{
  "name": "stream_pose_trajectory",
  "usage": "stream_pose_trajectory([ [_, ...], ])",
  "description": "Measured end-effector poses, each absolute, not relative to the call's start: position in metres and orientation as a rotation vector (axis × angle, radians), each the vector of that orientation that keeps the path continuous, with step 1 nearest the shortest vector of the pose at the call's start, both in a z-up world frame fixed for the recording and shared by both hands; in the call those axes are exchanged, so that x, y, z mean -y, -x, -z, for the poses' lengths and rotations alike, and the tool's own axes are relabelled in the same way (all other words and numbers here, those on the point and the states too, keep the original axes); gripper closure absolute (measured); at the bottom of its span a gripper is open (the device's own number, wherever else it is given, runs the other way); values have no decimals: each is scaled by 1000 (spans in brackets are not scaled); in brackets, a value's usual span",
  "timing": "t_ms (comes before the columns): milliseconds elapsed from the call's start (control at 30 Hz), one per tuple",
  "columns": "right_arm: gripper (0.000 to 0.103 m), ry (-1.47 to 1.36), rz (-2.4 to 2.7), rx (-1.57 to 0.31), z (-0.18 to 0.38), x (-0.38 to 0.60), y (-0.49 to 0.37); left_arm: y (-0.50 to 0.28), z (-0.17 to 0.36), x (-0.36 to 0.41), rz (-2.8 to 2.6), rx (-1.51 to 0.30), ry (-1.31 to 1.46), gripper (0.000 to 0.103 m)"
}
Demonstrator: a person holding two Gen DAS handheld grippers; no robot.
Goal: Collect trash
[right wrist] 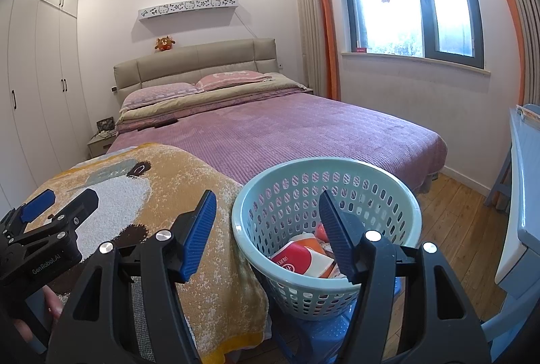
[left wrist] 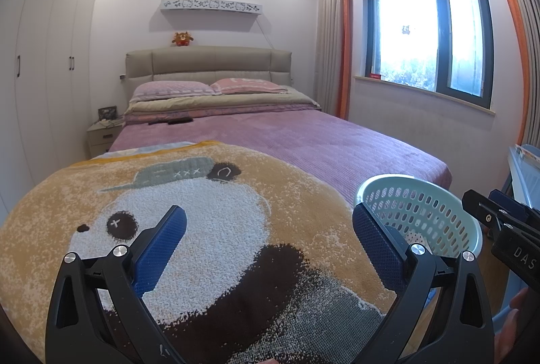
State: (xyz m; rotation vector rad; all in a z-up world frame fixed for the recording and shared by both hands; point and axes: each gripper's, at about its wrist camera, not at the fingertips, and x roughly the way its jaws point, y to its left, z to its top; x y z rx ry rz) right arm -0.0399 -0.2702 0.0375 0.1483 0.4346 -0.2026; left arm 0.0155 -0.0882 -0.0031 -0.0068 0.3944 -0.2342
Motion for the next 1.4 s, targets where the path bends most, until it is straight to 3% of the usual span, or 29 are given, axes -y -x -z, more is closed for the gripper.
stream_pose_trajectory([
  [767,43,-146,187,-423,-42,268,45,-10,0,90,217,-384,-8,7],
  [1167,43,-173,183,-400,-54,277,53,9,-30,94,193,-323,-66,7],
  [1400,43,-163,158,-401,-57,266,52,11,-34,81,214,-375,-44,7],
])
